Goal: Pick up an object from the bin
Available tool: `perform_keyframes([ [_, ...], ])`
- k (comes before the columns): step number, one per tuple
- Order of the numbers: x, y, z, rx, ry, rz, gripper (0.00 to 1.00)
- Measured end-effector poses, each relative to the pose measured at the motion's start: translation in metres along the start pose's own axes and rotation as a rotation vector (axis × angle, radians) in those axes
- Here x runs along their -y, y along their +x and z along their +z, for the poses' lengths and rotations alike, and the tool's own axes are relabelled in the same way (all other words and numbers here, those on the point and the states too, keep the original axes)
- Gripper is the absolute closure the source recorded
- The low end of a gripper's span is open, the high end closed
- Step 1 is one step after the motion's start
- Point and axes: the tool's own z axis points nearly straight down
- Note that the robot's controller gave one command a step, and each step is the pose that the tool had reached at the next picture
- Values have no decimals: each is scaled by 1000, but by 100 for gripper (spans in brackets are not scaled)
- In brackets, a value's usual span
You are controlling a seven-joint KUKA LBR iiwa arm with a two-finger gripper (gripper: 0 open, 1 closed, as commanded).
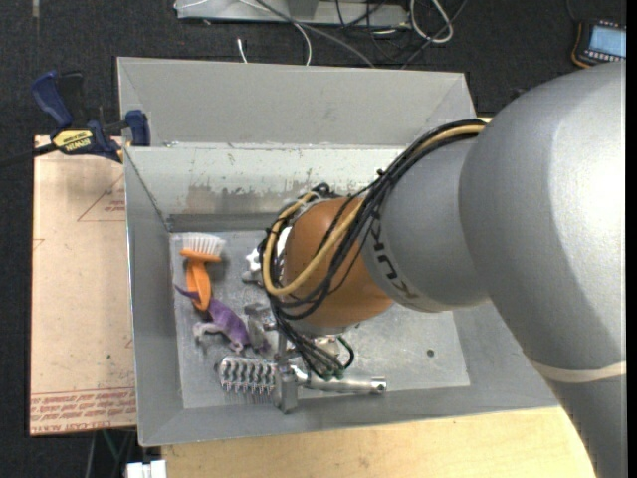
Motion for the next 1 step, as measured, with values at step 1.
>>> perform_keyframes([
  [1, -16, -12, 0, 9, -1, -3, 100],
])
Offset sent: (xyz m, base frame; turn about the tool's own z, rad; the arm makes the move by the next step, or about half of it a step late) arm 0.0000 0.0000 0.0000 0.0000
